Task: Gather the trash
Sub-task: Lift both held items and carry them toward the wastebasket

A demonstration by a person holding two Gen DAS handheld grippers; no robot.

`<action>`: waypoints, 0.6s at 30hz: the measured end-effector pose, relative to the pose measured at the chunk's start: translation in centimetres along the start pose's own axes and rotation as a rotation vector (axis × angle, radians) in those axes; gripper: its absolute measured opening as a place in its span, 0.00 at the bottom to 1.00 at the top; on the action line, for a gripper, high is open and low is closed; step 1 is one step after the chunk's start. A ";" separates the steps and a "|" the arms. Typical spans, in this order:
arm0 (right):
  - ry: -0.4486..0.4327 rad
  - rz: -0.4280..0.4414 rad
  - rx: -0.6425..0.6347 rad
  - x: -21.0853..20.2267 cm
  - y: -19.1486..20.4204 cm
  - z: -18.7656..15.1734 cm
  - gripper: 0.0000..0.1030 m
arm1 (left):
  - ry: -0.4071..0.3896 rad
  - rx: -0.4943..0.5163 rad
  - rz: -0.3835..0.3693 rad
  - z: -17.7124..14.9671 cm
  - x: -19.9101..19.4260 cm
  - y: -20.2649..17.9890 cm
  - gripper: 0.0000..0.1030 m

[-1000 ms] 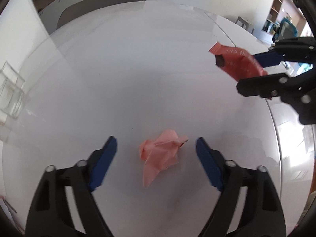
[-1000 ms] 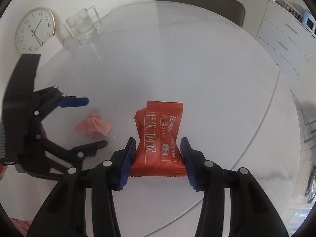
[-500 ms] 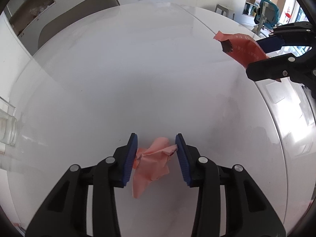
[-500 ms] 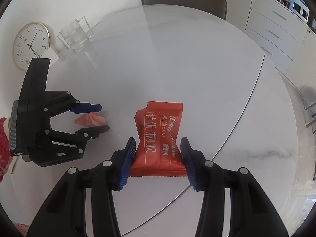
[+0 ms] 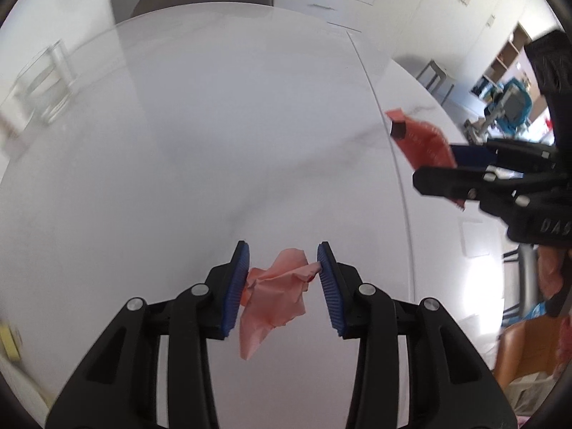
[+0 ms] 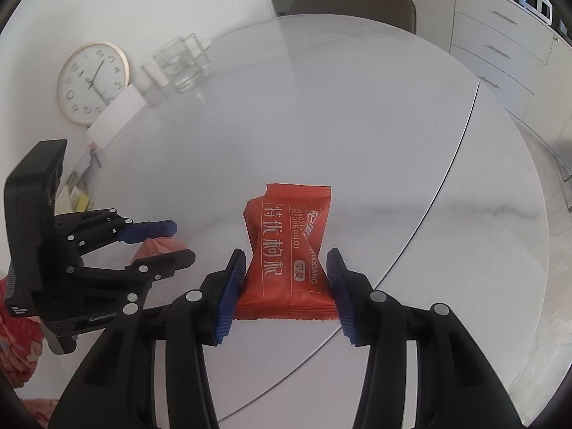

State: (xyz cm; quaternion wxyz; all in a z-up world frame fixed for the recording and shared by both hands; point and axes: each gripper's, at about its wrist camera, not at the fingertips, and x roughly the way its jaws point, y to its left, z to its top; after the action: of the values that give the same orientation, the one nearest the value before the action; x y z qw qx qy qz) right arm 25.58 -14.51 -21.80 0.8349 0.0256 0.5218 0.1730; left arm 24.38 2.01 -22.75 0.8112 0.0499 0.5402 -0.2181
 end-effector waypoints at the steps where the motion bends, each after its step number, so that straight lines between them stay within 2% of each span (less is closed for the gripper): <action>1: 0.001 0.004 -0.002 -0.7 0.7 -1.0 0.46 | -0.003 -0.028 -0.004 -1.1 -1.3 0.2 0.38; 8: -0.004 0.049 -0.004 -5.6 5.5 -8.1 0.46 | -0.037 -0.113 0.013 -8.6 -8.5 -2.2 0.38; 13: -0.017 0.078 -0.012 -8.9 8.5 -13.0 0.47 | -0.058 -0.127 0.045 -16.3 -14.0 -1.4 0.38; 18: -0.029 0.098 -0.028 -11.5 11.4 -17.4 0.47 | -0.070 -0.165 0.031 -19.5 -16.2 -2.2 0.38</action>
State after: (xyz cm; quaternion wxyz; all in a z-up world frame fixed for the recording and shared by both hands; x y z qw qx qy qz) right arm 2.69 -9.88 -17.26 0.8332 0.0421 0.5051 0.2208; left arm 1.59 11.03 -15.89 0.8341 -0.0166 0.5270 -0.1619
